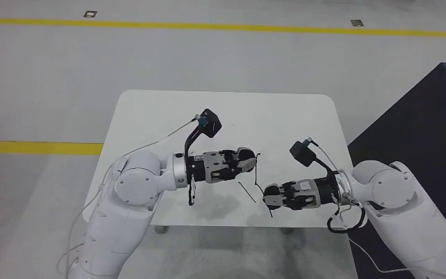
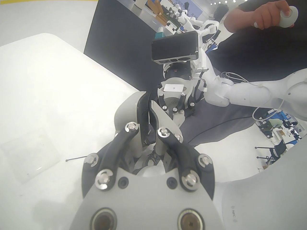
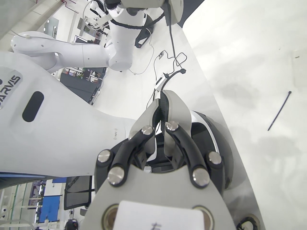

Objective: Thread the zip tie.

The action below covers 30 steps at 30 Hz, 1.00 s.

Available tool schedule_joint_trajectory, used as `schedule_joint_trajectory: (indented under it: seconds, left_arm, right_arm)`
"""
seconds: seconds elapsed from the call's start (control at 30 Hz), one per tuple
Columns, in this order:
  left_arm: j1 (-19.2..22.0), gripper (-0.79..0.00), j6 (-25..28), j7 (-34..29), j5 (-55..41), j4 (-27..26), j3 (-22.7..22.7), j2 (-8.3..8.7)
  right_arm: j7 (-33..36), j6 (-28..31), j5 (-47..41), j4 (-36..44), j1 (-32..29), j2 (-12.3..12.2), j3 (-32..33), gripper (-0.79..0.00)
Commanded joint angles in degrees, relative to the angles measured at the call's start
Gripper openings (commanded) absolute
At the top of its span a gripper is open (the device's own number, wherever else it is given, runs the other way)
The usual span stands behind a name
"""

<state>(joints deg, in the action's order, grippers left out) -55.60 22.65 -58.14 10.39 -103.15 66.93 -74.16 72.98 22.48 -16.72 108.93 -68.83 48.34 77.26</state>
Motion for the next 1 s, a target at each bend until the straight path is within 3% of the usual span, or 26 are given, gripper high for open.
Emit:
schedule_joint_trajectory:
  seconds: [0.0, 0.97]
  left_arm:
    - [0.3, -0.785, -0.9, 0.0, -0.1, 0.2, -0.2, 0.11]
    - [3.2, -0.785, -8.7, 1.7, -0.6, 3.1, -2.2, 1.25]
  right_arm:
    - [-0.7, 0.3, 1.0, 0.3, -0.1, 0.0, 0.3, -0.785]
    - [-5.7, 2.5, 9.6, 3.7, -2.4, -0.7, 1.6, -0.785]
